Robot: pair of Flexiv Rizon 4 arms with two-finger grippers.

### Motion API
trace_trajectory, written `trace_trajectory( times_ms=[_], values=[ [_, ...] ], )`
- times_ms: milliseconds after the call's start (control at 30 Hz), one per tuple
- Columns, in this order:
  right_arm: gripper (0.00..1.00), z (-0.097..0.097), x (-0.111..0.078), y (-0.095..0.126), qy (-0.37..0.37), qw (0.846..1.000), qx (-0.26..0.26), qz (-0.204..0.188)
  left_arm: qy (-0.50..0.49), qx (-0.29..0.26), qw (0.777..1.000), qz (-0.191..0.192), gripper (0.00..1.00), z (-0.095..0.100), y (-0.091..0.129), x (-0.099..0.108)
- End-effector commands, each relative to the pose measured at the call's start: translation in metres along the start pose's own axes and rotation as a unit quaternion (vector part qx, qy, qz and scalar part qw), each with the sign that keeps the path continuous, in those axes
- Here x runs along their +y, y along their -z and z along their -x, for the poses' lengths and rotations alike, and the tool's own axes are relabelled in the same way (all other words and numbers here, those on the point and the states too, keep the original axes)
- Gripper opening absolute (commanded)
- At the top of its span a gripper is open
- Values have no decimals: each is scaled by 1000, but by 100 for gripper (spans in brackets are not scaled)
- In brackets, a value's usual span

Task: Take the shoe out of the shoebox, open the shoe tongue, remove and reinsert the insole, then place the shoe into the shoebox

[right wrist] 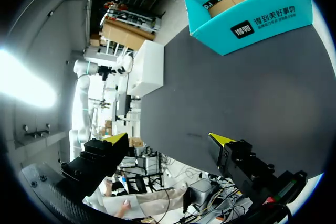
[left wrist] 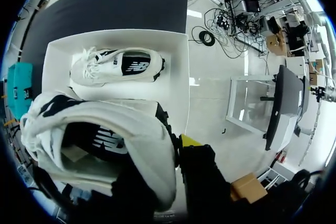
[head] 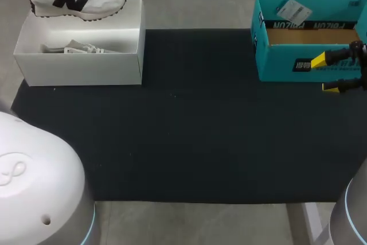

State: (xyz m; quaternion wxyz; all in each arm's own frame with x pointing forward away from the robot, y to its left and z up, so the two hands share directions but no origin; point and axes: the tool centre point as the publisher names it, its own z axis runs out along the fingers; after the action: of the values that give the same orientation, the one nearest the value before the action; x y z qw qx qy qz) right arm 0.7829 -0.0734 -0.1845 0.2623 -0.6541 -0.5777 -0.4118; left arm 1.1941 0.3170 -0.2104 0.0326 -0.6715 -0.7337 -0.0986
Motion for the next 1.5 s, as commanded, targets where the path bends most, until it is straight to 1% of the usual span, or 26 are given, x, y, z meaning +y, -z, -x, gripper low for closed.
trace_trajectory(
  times_ms=[33, 100, 200, 233, 267, 333, 367, 533, 700, 800, 900, 1033, 1300, 1500],
  values=[
    [100, 0, -1, 0, -1, 1000, -1, 0, 9, 0, 1000, -5, 0, 1, -19, 21],
    [100, 0, -1, 0, -1, 1000, -1, 0, 12, -3, 1000, -9, 0, -1, -27, 22],
    [100, 0, -1, 0, -1, 1000, -1, 0, 14, -7, 1000, -8, 0, -2, -44, 24],
    [100, 0, -1, 0, -1, 1000, -1, 0, 10, 0, 1000, -9, 0, -2, -50, 25],
    [100, 0, -1, 0, -1, 1000, -1, 0, 9, -6, 1000, -17, 0, -1, -55, 25],
    [100, 0, -1, 0, -1, 1000, -1, 0, 4, -8, 1000, -19, 0, -1, -60, 23],
    [100, 0, -1, 0, -1, 1000, -1, 0, 2, -4, 1000, -12, 0, 0, -62, 22],
    [100, 0, -1, 0, -1, 1000, -1, 0, -13, 1, 1000, -17, 0, 4, -76, 13],
    [100, 0, -1, 0, -1, 1000, -1, 0, -20, 14, 1000, -10, 0, 13, -99, 11],
    [100, 0, -1, 0, -1, 1000, -1, 0, -24, 11, 1000, -12, 0, 19, -106, 12],
    [100, 0, -1, 0, -1, 1000, -1, 0, -31, 9, 999, -10, 0, 29, -116, 12],
    [100, 0, -1, 0, -1, 1000, -1, 0, -38, -6, 999, -16, 0, 36, -133, 9],
    [100, 0, -1, 0, -1, 1000, -1, 0, -30, -3, 999, -18, 0, 37, -151, 0],
    [100, 0, -1, 0, -1, 1000, -1, 0, -35, 10, 999, -28, 0, 36, -168, 0]
  ],
)
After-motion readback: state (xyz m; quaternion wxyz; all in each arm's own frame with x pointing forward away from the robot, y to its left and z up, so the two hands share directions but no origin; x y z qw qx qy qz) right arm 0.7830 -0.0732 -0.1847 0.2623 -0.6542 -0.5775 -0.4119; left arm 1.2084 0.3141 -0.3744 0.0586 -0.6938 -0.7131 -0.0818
